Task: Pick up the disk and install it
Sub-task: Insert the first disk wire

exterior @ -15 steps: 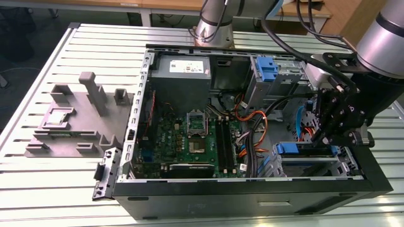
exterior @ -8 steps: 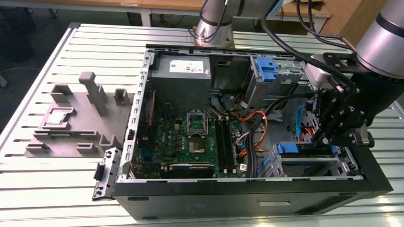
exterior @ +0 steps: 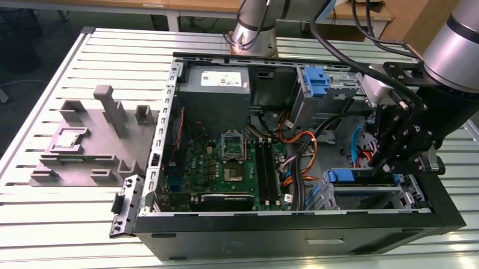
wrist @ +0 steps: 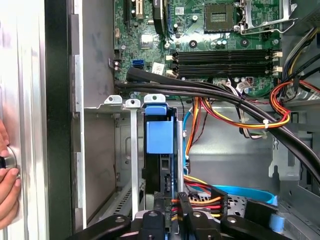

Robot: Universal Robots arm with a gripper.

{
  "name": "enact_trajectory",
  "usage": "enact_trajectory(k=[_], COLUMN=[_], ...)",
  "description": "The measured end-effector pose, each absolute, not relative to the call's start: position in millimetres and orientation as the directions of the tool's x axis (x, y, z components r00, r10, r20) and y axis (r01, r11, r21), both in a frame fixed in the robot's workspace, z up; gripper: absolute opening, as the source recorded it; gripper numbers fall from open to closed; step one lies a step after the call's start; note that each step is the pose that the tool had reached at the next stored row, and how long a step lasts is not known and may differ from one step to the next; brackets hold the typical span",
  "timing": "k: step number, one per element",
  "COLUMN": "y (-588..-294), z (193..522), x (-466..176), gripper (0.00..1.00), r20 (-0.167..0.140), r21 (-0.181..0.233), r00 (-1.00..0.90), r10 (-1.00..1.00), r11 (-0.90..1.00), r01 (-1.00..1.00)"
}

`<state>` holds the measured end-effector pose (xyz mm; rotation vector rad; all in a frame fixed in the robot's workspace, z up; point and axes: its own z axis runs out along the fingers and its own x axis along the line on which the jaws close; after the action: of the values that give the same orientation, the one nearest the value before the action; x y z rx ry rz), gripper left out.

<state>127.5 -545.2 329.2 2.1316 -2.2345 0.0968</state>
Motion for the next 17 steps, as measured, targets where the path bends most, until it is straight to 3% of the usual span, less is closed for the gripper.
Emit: enact_trajectory(k=[7, 11, 17], y=[-545.2, -545.2, -545.2], z=[335.9, 336.4, 336.7], x=[127.5, 127.5, 127.5], gripper=[0.24, 0.11, 0.1], r20=[0.081, 0.081, 0.081], r21=[-0.009, -0.009, -0.009], r00=[-0.047, -0.047, -0.047], r10=[-0.996, -0.996, -0.996], r11=[0.047, 0.047, 0.047], r01=[-0.999, -0.999, -0.999])
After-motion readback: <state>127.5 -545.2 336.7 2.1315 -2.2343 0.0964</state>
